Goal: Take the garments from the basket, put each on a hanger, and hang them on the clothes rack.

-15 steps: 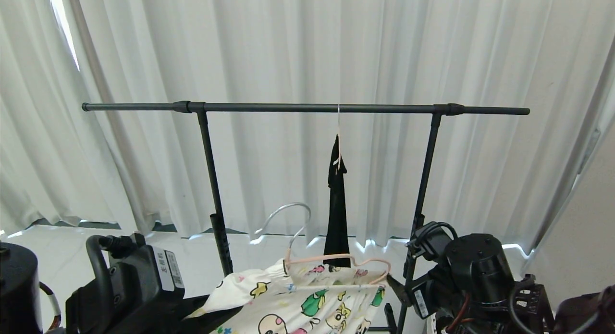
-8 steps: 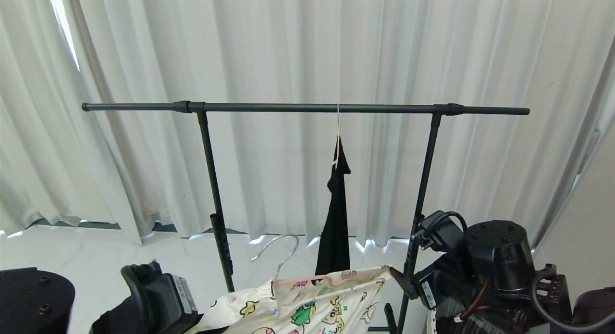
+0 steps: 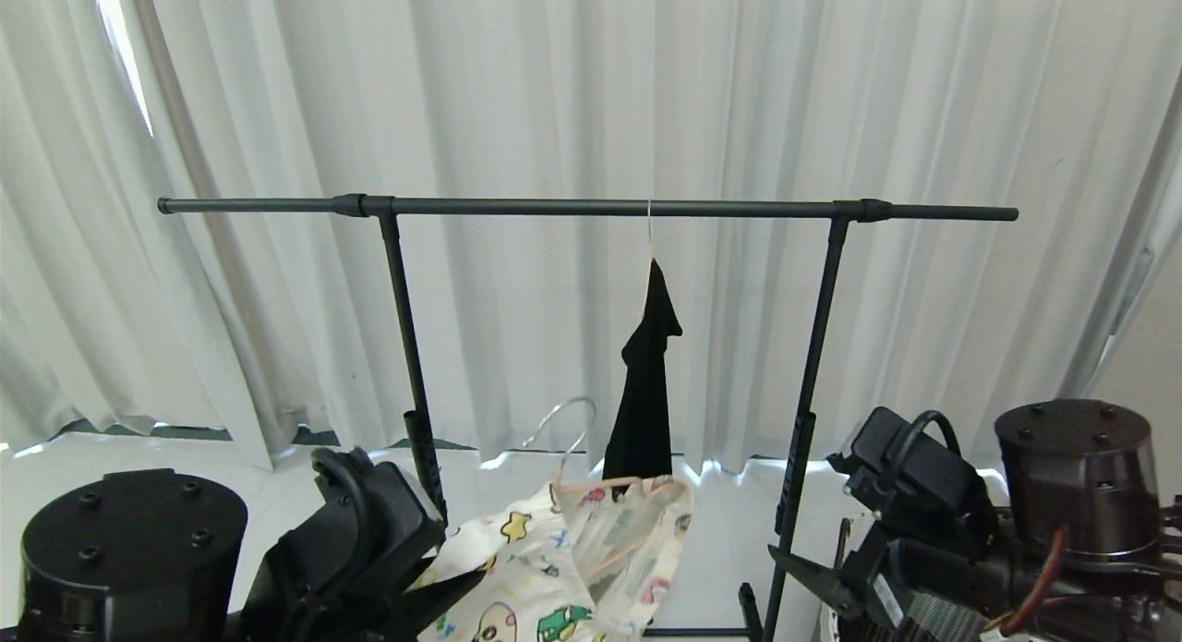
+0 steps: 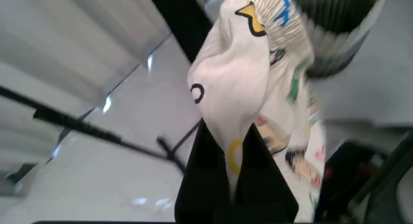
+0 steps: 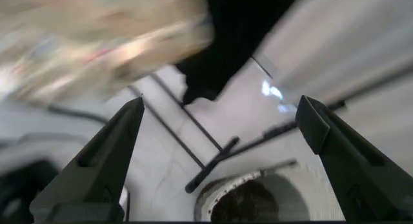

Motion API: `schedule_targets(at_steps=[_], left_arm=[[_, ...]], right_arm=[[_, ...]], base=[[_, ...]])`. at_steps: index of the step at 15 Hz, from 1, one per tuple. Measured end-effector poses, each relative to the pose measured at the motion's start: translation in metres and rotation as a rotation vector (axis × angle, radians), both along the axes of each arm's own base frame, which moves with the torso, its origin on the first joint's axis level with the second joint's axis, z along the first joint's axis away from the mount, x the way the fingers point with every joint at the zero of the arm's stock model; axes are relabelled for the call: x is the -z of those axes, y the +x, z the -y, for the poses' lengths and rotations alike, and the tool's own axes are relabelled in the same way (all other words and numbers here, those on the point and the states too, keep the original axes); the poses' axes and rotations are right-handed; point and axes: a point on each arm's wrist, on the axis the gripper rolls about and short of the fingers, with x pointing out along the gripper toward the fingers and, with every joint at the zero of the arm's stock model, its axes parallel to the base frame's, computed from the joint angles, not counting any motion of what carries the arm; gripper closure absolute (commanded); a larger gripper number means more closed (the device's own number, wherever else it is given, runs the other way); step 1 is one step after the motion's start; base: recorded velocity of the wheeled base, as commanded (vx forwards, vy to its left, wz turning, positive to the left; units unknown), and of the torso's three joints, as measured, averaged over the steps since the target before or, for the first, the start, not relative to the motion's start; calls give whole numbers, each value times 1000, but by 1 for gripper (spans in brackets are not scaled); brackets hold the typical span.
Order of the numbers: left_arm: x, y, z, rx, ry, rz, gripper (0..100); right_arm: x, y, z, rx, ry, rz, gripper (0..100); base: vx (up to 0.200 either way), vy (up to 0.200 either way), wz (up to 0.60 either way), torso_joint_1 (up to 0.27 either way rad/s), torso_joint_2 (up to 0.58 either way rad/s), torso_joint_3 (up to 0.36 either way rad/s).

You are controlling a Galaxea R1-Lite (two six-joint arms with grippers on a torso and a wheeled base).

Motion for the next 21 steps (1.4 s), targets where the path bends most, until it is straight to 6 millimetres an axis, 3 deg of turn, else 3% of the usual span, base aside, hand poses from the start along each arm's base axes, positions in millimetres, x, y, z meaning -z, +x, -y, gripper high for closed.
schedule_targets(at_steps=[3,8,13,17,21], left_arm=[[-4,-4,15,62,-62,25,100],[-2,-25,31,220,-79,31,100],[-3,-43,32,313,-90,45,100],[-7,-46,31,328,-105,57,100],[-9,-47,29,328,-114,64,100]], right_arm=[[-21,-12,7,-193,-27,22,0],[-56,-12,2,-430,-114,73,0],[-46,-9,-14,-655,-164,59,0],[-35,-8,-39,-744,-195,10,0],[-28,-5,-47,-757,-210,-21,0]], base=[[0,0,0,0,0,0],[0,0,0,0,0,0],[0,0,0,0,0,0],[0,0,0,0,0,0],[0,0,0,0,0,0]])
